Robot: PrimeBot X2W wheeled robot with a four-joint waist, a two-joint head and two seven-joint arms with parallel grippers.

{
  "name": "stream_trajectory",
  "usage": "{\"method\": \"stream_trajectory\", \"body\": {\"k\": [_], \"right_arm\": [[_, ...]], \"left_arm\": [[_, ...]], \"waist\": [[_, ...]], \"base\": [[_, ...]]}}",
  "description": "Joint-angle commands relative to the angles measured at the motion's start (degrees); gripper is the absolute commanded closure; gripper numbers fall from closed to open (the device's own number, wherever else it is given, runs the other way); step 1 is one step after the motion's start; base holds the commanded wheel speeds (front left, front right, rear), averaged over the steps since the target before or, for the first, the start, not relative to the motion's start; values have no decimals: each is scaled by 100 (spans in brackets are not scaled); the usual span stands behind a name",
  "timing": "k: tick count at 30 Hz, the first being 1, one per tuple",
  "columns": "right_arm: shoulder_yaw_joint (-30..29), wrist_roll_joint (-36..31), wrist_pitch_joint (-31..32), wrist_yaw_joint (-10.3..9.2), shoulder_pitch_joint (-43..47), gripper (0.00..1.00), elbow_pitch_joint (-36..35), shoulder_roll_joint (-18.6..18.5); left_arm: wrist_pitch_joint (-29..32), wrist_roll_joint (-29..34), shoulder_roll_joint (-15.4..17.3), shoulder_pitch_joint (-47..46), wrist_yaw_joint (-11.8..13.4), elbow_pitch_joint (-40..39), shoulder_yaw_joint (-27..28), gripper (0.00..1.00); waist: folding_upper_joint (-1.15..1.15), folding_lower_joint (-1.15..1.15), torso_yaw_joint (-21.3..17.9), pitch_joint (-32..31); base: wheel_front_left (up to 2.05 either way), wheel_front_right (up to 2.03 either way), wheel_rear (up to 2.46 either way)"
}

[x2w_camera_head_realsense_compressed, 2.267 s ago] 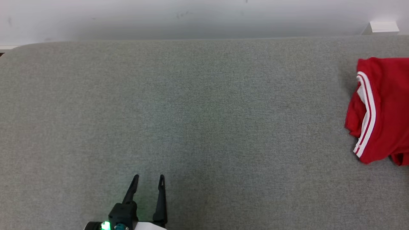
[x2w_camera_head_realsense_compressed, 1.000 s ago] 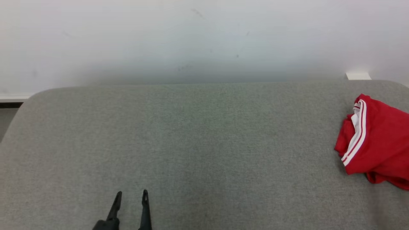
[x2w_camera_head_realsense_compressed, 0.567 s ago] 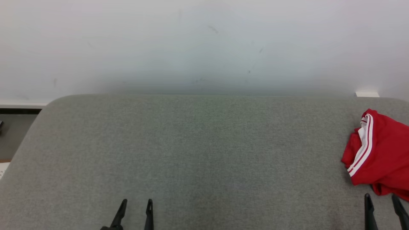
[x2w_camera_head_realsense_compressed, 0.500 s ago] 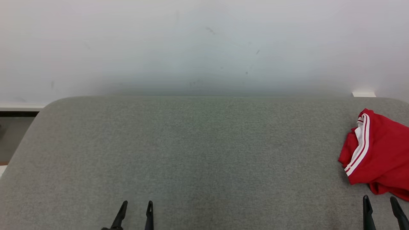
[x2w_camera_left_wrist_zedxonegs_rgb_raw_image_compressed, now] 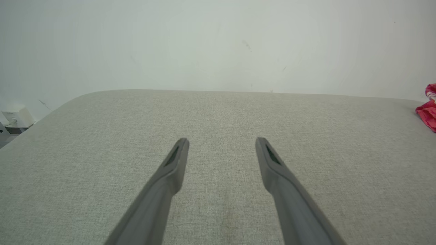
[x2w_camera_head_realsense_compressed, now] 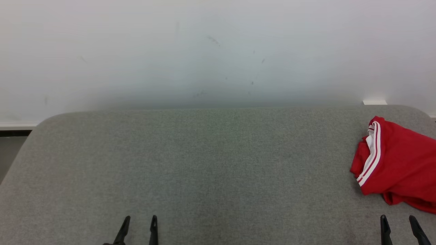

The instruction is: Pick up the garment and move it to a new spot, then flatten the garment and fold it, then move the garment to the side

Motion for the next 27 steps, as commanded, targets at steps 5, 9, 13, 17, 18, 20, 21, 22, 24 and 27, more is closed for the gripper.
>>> {"method": "stream_trajectory", "body": {"k": [5,9,13,17,18,20,21,22,24,27], "right_arm": [[-14,-78,-14,-16,-9,0,-19,15],[-19,-80,-14,-15,-39,0,-29,17],[8,-38,0,0,-14,100,-11,6],[13,-20,42,1,4,100,193,56],[11,16,58,1,-5,100,233,71],[-10,246,137,1,-70,100,270,69],[-13,363,171,1,-96,100,280,68],[-14,480,202,1,-118,100,287,67],[-11,707,258,0,-159,100,296,65],[-1,1040,334,0,-215,100,305,62]], "left_arm": [[0,95,3,65,17,44,67,0],[0,88,-4,89,6,60,76,0],[1,20,-24,31,-9,51,67,100],[6,1,-65,101,-11,243,55,100],[16,-38,-69,109,-18,277,63,100],[81,-282,-68,72,-61,278,110,100],[113,-403,-68,55,-83,276,132,100],[144,-523,-68,39,-104,275,154,100],[204,-757,-67,6,-145,270,196,100],[289,-1099,-67,-40,-204,262,255,100]], "waist": [[0,0,21,-21],[0,0,49,-24],[0,0,59,-27],[0,0,60,-27],[0,0,60,-26],[0,0,62,-22],[0,0,63,-20],[0,0,64,-18],[0,0,65,-15],[0,0,68,-9]], "base": [[0,0,0],[0,0,0],[0,0,0],[0,0,0],[0,0,0],[0,0,0],[0,0,0],[0,0,0],[0,0,0],[0,0,0]]}}
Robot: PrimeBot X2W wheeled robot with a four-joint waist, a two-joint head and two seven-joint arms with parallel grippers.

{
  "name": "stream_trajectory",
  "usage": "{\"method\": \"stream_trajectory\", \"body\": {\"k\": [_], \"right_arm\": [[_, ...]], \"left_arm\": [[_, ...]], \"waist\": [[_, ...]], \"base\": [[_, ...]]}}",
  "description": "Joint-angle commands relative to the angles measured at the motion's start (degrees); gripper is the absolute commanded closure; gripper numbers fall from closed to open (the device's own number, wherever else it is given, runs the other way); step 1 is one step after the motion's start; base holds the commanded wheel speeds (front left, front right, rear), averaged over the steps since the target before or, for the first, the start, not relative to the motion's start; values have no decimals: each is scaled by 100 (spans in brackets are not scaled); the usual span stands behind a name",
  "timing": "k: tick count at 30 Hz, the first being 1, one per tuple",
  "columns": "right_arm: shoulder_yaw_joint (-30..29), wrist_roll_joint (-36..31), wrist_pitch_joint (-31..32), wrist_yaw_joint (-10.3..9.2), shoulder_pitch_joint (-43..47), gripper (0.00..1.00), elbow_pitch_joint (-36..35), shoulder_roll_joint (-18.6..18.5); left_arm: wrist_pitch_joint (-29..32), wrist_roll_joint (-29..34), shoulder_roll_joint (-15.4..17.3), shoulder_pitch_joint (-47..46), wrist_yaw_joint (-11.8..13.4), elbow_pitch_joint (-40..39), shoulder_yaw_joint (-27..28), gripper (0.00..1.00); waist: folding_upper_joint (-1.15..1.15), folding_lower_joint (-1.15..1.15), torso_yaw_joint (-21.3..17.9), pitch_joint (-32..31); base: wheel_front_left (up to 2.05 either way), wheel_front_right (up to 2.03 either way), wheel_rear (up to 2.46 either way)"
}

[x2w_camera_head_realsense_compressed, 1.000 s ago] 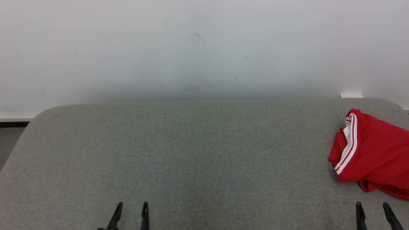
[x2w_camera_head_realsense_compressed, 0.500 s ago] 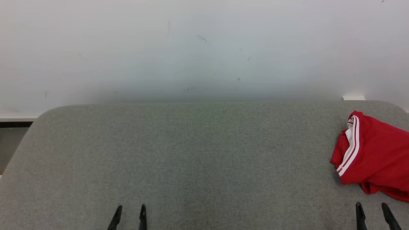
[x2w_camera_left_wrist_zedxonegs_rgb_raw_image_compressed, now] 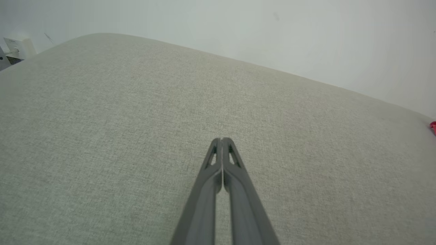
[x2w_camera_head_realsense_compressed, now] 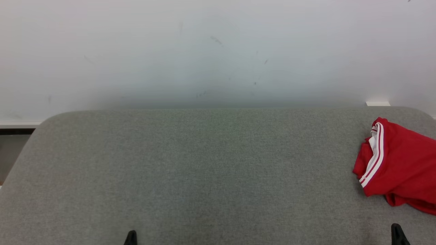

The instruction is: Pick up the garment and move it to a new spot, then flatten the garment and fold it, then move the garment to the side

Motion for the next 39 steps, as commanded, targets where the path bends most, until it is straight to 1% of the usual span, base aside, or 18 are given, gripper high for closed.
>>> {"method": "stream_trajectory", "body": {"k": [1,20,39], "right_arm": [[-8,260,41,-1,-199,100,-66,-52],[18,2084,487,-3,-527,100,18,-70],[26,3560,862,-5,-803,100,99,-86]], "left_arm": [[47,-269,11,-176,-40,-94,69,100],[513,-2154,16,-420,-357,-149,390,100],[897,-3675,21,-624,-619,-185,653,100]], "waist": [[0,0,1,3],[0,0,18,41],[0,0,35,78]], "base": [[0,0,0],[0,0,0],[0,0,0]]}}
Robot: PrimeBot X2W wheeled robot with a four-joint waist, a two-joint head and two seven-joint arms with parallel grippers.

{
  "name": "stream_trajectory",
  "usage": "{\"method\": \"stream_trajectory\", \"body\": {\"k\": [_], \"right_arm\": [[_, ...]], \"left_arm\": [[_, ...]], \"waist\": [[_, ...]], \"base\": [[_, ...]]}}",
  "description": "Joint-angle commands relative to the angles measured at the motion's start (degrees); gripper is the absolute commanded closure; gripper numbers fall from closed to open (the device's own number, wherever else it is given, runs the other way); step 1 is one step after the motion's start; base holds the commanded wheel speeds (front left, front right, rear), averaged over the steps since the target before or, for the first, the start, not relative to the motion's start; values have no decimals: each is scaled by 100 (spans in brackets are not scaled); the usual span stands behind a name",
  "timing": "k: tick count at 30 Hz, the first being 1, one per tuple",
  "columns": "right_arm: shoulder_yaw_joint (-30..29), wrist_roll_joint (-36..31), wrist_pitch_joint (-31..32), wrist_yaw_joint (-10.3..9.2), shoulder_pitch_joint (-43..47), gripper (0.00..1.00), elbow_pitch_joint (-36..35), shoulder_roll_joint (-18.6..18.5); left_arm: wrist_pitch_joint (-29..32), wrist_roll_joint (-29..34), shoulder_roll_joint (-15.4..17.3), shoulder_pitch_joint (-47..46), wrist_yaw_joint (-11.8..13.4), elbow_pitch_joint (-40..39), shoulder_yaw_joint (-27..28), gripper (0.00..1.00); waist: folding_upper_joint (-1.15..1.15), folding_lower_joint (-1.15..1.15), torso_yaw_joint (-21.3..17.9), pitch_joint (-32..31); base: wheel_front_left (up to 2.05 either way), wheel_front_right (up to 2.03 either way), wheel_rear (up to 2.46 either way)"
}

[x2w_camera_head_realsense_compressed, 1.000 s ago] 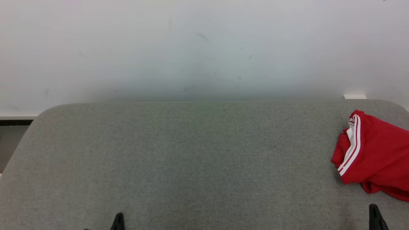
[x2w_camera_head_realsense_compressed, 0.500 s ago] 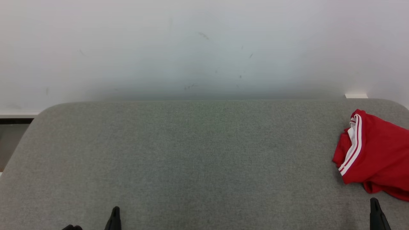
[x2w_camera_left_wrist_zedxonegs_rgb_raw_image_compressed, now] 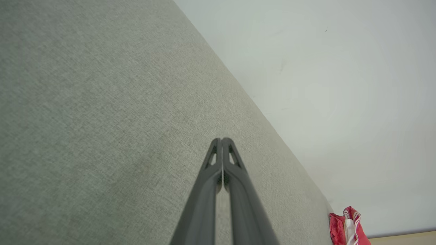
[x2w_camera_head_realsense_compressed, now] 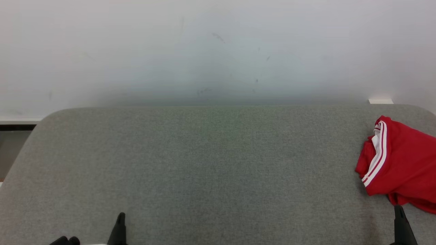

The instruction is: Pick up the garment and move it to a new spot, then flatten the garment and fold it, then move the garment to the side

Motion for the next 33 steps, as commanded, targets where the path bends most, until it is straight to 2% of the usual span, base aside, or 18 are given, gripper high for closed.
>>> {"method": "stream_trajectory", "body": {"k": [1,33], "right_arm": [[-3,217,47,-5,-141,100,-46,-73],[4,2092,527,-9,-505,100,75,-91]], "left_arm": [[49,-214,21,-151,-56,-77,51,100],[538,-2164,28,-401,-394,-114,388,100]], "waist": [[0,0,2,3],[0,0,29,65]], "base": [[0,0,0],[0,0,0]]}}
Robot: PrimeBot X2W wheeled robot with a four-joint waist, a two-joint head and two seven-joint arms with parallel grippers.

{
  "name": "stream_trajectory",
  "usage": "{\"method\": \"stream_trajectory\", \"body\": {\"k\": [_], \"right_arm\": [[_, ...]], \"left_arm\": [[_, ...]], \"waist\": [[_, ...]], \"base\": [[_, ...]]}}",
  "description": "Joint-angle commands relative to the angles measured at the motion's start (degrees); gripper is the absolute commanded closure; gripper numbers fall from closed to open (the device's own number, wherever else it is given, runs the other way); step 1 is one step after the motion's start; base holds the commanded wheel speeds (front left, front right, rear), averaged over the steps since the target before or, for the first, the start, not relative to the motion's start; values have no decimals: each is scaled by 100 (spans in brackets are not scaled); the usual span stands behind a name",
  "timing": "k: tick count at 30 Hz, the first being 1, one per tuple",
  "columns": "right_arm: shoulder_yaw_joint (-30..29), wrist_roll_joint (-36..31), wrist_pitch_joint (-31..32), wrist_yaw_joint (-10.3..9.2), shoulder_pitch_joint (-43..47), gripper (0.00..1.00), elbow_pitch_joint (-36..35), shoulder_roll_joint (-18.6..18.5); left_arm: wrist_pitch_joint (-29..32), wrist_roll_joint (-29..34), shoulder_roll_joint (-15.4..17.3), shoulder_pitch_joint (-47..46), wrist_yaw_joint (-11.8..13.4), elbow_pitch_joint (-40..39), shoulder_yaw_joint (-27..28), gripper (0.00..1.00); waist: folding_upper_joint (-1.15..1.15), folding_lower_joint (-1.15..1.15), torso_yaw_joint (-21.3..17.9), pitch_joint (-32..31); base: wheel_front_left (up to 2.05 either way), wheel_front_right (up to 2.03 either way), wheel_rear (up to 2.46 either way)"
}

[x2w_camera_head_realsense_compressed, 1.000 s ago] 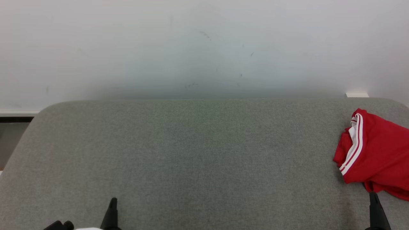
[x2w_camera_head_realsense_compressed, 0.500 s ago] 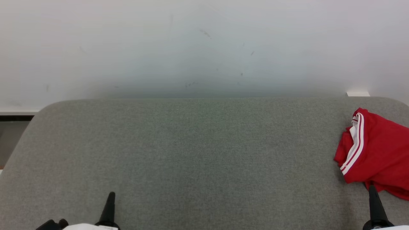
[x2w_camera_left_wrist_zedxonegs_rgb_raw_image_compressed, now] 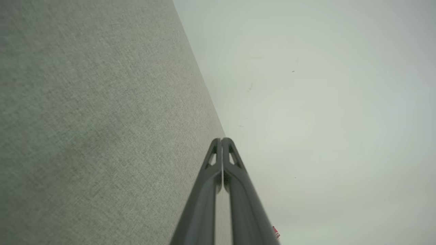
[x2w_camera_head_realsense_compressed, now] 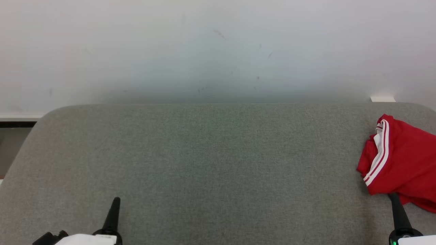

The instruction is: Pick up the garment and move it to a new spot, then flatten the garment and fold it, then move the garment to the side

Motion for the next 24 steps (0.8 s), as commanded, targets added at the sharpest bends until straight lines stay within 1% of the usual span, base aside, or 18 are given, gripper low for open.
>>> {"method": "stream_trajectory", "body": {"k": [1,8,9,11,24], "right_arm": [[-3,143,35,-9,-141,100,-6,-71],[-1,547,141,-10,-207,100,20,-75],[-1,725,193,-10,-249,100,30,-76],[0,926,241,-11,-273,100,41,-77],[2,1476,383,-12,-382,100,77,-80]], "left_arm": [[28,-147,26,-104,-49,-46,35,100],[135,-558,28,-158,-124,-55,114,100],[187,-776,29,-178,-150,-58,147,100],[235,-950,30,-208,-188,-62,177,100],[382,-1545,32,-271,-289,-71,284,100]], "waist": [[0,0,1,2],[0,0,8,18],[0,0,12,26],[0,0,15,34],[0,0,27,60]], "base": [[0,0,0],[0,0,0],[0,0,0],[0,0,0],[0,0,0]]}}
